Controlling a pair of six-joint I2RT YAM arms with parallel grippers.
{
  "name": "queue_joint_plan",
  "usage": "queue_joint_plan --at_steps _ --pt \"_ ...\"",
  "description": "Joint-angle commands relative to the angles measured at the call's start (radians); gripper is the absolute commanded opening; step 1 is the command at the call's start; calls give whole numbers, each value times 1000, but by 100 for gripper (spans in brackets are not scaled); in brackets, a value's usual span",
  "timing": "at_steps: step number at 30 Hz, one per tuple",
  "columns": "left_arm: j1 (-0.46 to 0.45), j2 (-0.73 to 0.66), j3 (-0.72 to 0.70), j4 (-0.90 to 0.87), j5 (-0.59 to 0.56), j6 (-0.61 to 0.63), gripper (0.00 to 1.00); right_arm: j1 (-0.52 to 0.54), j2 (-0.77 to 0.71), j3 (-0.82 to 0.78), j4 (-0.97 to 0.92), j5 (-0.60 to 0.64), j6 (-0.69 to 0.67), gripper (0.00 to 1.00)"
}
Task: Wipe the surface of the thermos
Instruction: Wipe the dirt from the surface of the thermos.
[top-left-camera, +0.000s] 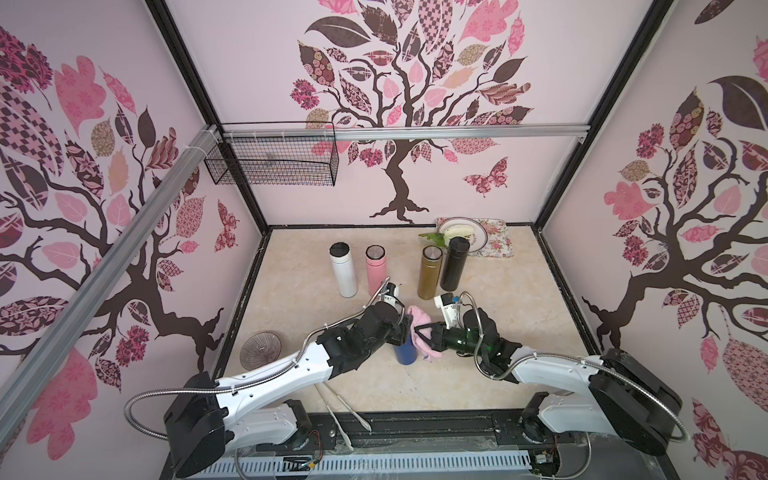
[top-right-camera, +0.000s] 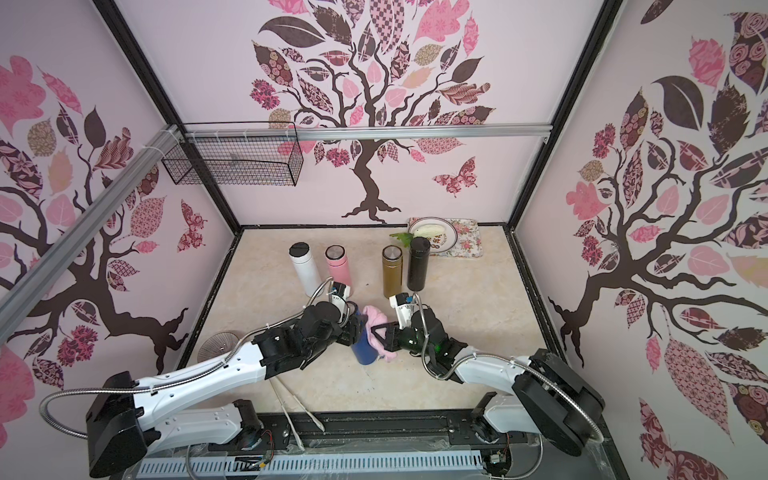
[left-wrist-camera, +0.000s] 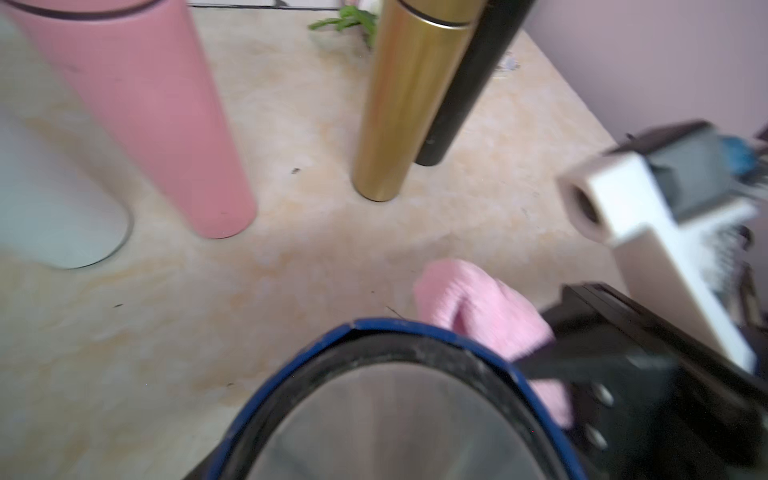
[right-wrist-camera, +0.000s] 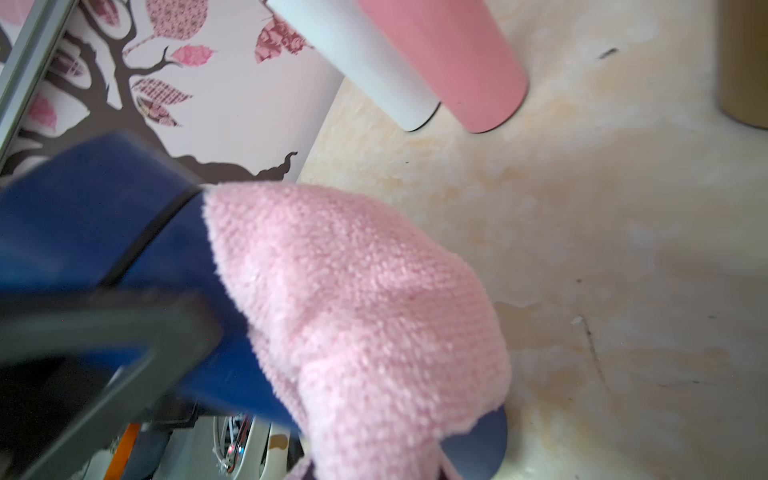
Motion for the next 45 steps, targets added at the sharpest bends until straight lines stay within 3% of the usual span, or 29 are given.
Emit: queue_joint_plan --at_steps 1,8,19,28,33,36,40,45 --pt "9 28 83 31 -125 -115 0 79 35 10 12 -118 -36 0" --pt "9 40 107 -5 -119 -142 0 82 186 -8 87 -56 18 0" --pt "9 40 111 -8 -117 -197 0 169 184 159 83 -31 -76 0" --pt "8 50 105 -11 -91 -187 0 169 388 76 127 112 54 0" --pt "9 53 117 -29 -100 -214 0 169 359 60 95 161 69 0" --pt "9 70 133 -46 -105 -256 0 169 316 81 99 115 47 0" --pt "9 104 159 -61 -96 -319 0 174 247 73 257 36 37 0" --pt "9 156 195 -69 -54 -332 0 177 156 107 251 110 17 0"
